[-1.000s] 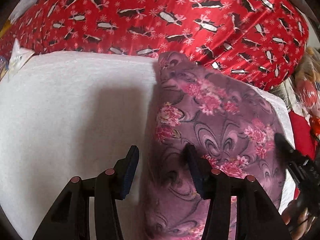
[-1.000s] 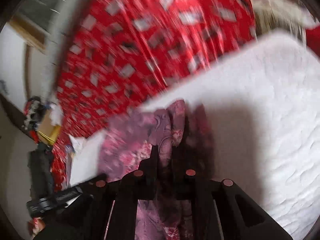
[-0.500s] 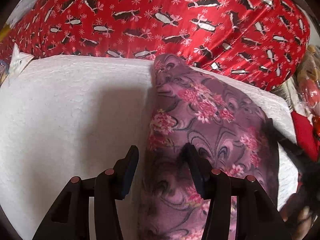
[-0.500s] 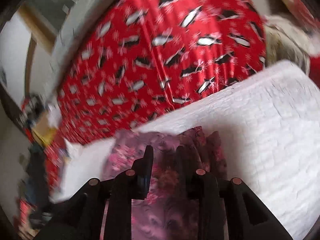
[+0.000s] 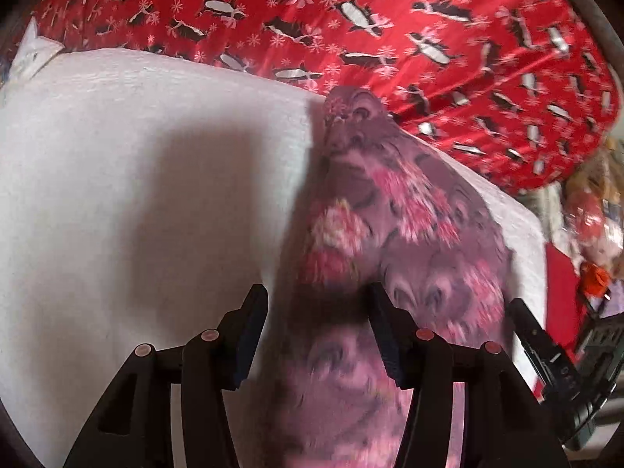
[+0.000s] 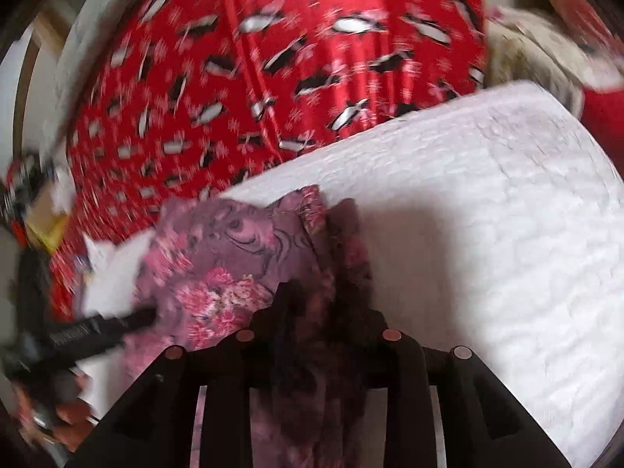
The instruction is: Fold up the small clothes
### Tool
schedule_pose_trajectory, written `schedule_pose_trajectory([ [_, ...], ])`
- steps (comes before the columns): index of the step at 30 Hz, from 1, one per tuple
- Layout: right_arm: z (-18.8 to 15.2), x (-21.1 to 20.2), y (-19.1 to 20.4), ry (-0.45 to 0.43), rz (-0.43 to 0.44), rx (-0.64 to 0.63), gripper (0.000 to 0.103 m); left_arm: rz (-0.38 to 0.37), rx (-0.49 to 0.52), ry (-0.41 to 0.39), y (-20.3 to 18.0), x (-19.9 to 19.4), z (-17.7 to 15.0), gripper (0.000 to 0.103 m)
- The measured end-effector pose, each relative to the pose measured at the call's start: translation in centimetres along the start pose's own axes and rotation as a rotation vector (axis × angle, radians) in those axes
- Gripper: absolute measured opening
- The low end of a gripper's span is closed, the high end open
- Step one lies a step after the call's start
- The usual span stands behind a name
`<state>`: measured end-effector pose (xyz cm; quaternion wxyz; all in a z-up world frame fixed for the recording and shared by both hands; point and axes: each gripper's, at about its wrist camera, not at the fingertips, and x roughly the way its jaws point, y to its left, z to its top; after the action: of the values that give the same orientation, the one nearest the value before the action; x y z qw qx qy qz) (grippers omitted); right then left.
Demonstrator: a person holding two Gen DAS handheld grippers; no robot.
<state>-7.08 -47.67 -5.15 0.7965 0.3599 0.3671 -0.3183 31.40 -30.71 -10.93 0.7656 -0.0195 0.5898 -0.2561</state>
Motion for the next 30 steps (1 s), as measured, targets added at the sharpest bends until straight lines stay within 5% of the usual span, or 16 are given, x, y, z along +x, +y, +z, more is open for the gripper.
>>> schedule_pose_trajectory([
  [3, -2.0, -2.6, -0.1, -0.033, 0.128, -0.016, 0.031, -0.022, -0.022, -0.016, 1.2, -0.5, -1.6, 0.053],
  [6, -4.2, -1.3, 0.4, 0.079, 0.047, -0.118, 0.030, -0.051, -0.044, 0.032, 1.9, 0.3, -3.2, 0.056],
  [8, -4.8, -2.2, 0.6, 0.059, 0.021, -0.157, 0.031, -0.075, -0.045, 0.034, 2.4, -0.5, -3.4, 0.055],
  [10, -4.5, -3.8, 0.0, 0.039, 0.035, -0.102, 0.034, -0.104, -0.052, 0.023, 3.1, -1.6, -3.5, 0.053],
  [13, -4.7, -5.4, -1.9, 0.006, 0.081, -0.024, 0.057, -0.148, -0.074, 0.049, 4.1, -1.4, -3.4, 0.053],
  [16, -5.4, -4.2, -3.5, 0.068, 0.152, 0.067, 0.059, -0.217, -0.096, 0.119, 3.8, 0.1, -3.8, 0.056],
  [19, -6.0, -2.9, -3.0, 0.084, 0.277, 0.085, 0.063, -0.185, -0.057, 0.110, 2.6, 1.2, -3.7, 0.065],
  [21, -5.6, -1.9, -1.6, 0.092, 0.277, 0.044, 0.070, -0.169, -0.063, 0.103, 2.4, 1.5, -3.5, 0.064],
  [23, -5.3, -1.3, -0.5, 0.093, 0.262, 0.008, 0.070, -0.164, -0.083, 0.102, 2.4, 1.7, -3.1, 0.052],
  [24, -5.1, -1.1, -0.3, 0.093, 0.252, 0.009, 0.068, -0.169, -0.087, 0.106, 2.5, 1.7, -3.1, 0.042],
  [26, -4.7, -0.6, 0.2, 0.090, 0.238, 0.006, 0.034, -0.158, -0.093, 0.106, 2.5, 1.3, -3.0, 0.035],
  [30, -4.9, -1.6, 1.7, 0.043, 0.162, -0.059, 0.022, -0.100, -0.017, 0.051, 0.7, -0.6, -4.0, 0.029],
])
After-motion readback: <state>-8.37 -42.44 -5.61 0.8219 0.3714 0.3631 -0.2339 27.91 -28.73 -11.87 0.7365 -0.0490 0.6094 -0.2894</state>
